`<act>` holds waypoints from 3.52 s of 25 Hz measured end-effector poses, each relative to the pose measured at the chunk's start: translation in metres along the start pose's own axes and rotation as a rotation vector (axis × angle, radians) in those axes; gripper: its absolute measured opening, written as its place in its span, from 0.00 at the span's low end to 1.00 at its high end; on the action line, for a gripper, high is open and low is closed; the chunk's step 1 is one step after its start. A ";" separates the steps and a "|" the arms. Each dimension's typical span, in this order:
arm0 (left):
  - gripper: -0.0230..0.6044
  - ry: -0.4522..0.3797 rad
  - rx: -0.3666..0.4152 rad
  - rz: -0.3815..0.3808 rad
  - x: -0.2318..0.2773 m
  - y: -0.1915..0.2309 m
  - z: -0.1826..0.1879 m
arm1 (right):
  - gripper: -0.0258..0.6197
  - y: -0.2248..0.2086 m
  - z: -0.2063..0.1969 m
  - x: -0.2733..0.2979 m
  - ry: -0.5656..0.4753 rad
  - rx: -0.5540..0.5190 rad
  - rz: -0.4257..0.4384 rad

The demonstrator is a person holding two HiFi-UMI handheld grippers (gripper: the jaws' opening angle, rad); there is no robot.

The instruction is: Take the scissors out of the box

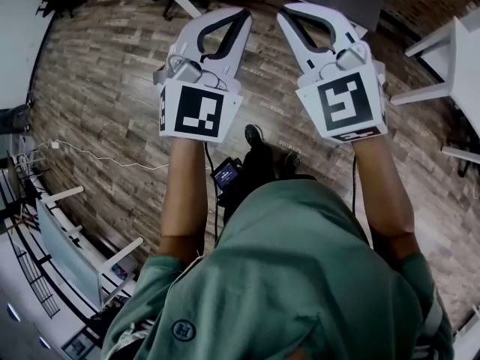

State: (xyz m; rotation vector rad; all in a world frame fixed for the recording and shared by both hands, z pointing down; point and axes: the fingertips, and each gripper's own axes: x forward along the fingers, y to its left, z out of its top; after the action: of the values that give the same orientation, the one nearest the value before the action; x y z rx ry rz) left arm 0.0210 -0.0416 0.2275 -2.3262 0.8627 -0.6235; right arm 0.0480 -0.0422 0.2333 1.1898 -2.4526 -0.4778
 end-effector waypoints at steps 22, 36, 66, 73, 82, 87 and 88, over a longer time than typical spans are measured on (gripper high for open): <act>0.04 -0.138 -0.013 -0.038 0.054 0.106 -0.077 | 0.05 -0.040 0.007 0.126 0.084 -0.039 -0.105; 0.04 -0.151 -0.012 -0.035 0.074 0.128 -0.096 | 0.05 -0.054 0.002 0.153 0.093 -0.046 -0.122; 0.04 -0.026 -0.056 -0.070 -0.020 0.099 -0.092 | 0.05 0.024 0.035 0.128 0.118 0.051 0.009; 0.04 0.028 -0.071 -0.061 0.015 0.091 -0.103 | 0.05 0.006 0.001 0.145 0.120 0.071 0.067; 0.04 0.082 -0.076 -0.064 0.022 0.089 -0.120 | 0.05 0.013 -0.022 0.170 0.134 0.106 0.126; 0.04 0.103 -0.092 -0.070 0.011 0.077 -0.094 | 0.05 0.010 -0.015 0.147 0.149 0.107 0.140; 0.04 0.093 -0.084 -0.071 0.001 0.075 -0.074 | 0.05 0.009 -0.006 0.131 0.155 0.105 0.137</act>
State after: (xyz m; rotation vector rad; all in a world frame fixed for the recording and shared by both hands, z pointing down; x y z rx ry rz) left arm -0.0544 -0.1151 0.2329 -2.4284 0.8669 -0.7435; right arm -0.0305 -0.1421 0.2662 1.0473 -2.4288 -0.2115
